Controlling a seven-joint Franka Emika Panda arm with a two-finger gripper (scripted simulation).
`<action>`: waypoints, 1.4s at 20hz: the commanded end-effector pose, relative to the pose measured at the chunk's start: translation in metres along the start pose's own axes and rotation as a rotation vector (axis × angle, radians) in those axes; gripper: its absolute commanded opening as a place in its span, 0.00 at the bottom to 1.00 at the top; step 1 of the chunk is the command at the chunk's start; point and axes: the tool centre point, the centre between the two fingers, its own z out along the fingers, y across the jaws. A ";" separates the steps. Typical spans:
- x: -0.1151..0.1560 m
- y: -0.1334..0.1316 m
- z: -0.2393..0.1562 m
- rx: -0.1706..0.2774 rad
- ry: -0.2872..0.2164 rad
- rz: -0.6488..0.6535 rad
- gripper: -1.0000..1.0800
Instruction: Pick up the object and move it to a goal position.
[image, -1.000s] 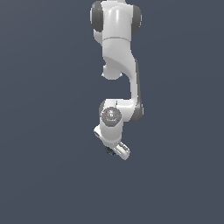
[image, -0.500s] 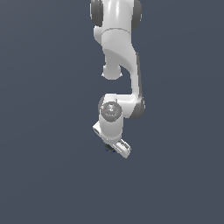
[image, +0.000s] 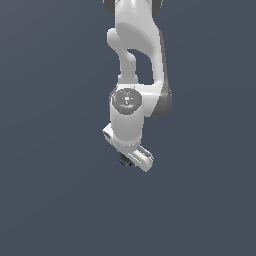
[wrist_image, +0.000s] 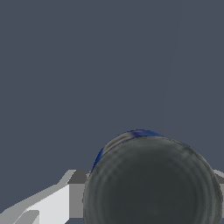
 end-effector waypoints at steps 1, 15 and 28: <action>-0.001 0.000 -0.031 0.001 0.001 0.000 0.00; -0.002 0.001 -0.195 0.000 0.002 0.001 0.00; -0.001 -0.002 -0.307 0.000 0.002 0.000 0.00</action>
